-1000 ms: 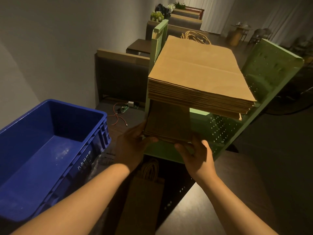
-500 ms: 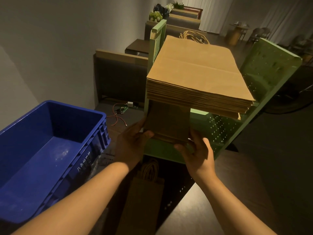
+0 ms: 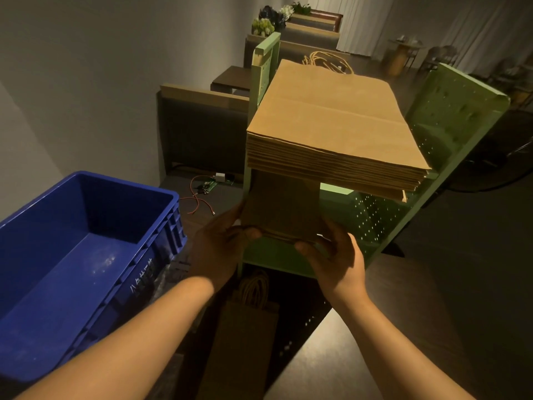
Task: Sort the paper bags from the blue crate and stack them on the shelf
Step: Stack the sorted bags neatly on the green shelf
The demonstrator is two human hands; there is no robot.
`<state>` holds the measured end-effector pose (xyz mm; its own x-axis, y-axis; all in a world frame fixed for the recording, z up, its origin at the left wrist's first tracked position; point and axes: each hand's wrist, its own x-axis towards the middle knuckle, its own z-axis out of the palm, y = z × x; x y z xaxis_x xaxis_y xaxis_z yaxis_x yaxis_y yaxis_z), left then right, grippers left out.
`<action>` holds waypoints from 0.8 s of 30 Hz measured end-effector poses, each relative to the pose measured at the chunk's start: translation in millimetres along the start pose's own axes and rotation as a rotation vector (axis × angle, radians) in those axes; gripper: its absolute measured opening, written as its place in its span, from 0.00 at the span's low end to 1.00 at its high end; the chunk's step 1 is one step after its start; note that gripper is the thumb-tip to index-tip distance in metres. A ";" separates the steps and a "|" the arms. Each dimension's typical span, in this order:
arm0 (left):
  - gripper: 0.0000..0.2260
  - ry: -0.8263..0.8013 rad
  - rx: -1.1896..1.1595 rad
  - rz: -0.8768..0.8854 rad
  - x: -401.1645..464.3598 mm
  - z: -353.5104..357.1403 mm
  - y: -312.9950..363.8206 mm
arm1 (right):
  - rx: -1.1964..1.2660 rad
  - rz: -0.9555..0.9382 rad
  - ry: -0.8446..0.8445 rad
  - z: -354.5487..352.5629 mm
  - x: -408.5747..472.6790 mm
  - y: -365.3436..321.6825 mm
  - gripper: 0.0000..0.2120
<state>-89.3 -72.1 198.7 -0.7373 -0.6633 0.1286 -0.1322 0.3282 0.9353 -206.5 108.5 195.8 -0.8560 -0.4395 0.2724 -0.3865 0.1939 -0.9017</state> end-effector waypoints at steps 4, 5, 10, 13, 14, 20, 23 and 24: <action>0.14 0.015 0.065 0.037 2.2 0.5 4.2 | -0.004 -0.002 -0.005 -2.4 4.1 1.5 0.25; 0.13 0.026 0.048 0.023 3.9 1.5 3.4 | -0.006 -0.009 -0.007 -2.7 5.1 1.7 0.24; 0.17 0.012 -0.007 0.009 5.2 -0.5 -0.4 | -0.016 -0.017 -0.037 -3.0 6.2 -4.5 0.26; 0.24 -0.072 0.036 0.006 4.3 -5.4 -2.5 | -0.011 -0.014 -0.081 -4.2 5.6 -7.5 0.17; 0.24 -0.084 0.063 0.002 4.7 -5.8 -2.7 | -0.016 -0.020 -0.086 -4.2 5.5 -9.2 0.17; 0.18 0.014 0.039 0.022 2.7 -0.4 -2.1 | -0.058 -0.075 -0.051 -3.4 4.9 -7.6 0.16; 0.19 -0.071 0.043 0.008 3.1 0.1 -7.1 | -0.047 -0.051 -0.087 -3.0 4.3 -4.6 0.22; 0.18 -0.100 0.035 -0.003 3.8 0.1 -9.8 | -0.056 -0.036 -0.103 -2.4 4.5 -2.5 0.23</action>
<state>-90.9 -77.8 190.0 -0.7988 -0.5947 0.0907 -0.1563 0.3507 0.9234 -210.2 108.2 200.0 -0.8023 -0.5344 0.2660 -0.4375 0.2232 -0.8711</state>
